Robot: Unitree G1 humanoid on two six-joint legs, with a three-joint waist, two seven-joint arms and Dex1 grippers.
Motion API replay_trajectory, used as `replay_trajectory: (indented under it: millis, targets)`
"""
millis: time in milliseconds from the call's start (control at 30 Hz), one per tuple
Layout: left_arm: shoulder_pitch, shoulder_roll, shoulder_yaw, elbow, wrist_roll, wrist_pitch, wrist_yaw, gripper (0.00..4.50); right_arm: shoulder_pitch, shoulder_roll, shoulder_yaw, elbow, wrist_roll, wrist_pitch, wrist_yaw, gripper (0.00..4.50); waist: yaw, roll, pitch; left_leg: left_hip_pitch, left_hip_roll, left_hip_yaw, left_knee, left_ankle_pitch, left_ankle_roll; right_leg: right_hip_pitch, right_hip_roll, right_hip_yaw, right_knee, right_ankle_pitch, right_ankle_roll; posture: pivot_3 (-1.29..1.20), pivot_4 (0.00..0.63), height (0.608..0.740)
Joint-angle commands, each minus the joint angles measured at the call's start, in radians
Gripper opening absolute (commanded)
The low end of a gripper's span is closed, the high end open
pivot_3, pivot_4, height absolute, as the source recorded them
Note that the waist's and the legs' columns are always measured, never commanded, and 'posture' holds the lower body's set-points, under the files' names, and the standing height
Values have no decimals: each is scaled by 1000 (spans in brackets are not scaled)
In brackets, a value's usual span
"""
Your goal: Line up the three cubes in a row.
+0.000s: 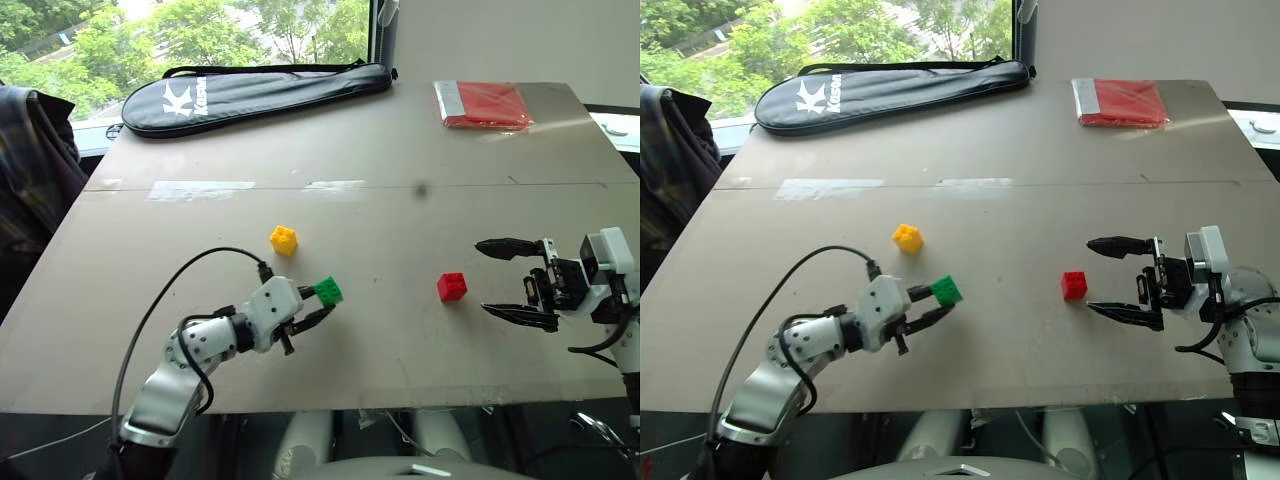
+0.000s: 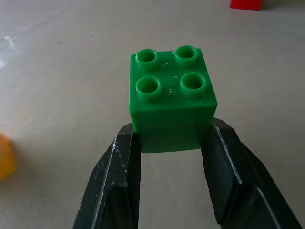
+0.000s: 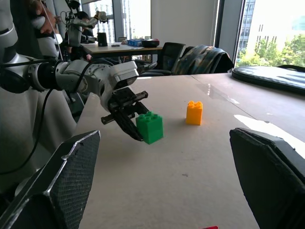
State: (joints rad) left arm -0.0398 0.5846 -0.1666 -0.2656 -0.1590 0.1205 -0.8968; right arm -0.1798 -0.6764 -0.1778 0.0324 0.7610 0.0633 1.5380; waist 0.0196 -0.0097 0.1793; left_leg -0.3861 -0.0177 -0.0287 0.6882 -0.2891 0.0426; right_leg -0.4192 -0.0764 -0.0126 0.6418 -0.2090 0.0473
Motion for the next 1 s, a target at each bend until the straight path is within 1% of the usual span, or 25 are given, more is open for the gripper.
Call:
replay_trajectory:
  millis: [33,167,333,533,767,1000]
  targets:
    - [-120,-54,-75,101,10,-49,-53,1210,29,-1,-37,-75,7,20,-48,4500,-1,0,0,0,0,0,0,0,0,0,0,0,0,0,0,0,150,694]
    - [-247,-123,-151,258,36,-98,-106,1210,97,-18,-60,-142,0,45,-98,4500,-3,0,0,0,-1,0,0,0,0,0,0,0,0,2,4,0,150,694]
    - [-383,-167,-234,425,79,-156,-198,1210,156,-31,-106,-165,-1,37,-111,4500,-5,0,0,-1,-1,0,0,0,0,-1,4,0,0,2,5,0,150,694]
    - [-503,-218,-280,567,132,-185,-231,1210,208,-30,-134,-166,-23,19,-129,4500,-1,0,0,1,-1,0,1,0,0,1,5,0,1,2,5,0,150,694]
    - [-517,-286,-279,601,152,-156,-194,1210,249,-24,-145,-144,-70,-29,-150,4500,-4,0,0,1,-2,0,1,0,1,2,5,0,1,2,5,0,150,694]
    - [-509,-282,-273,590,145,-140,-213,1210,238,-31,-147,-112,-76,-51,-138,4500,-4,0,0,3,-2,-1,1,0,1,4,5,0,1,2,5,0,150,694]
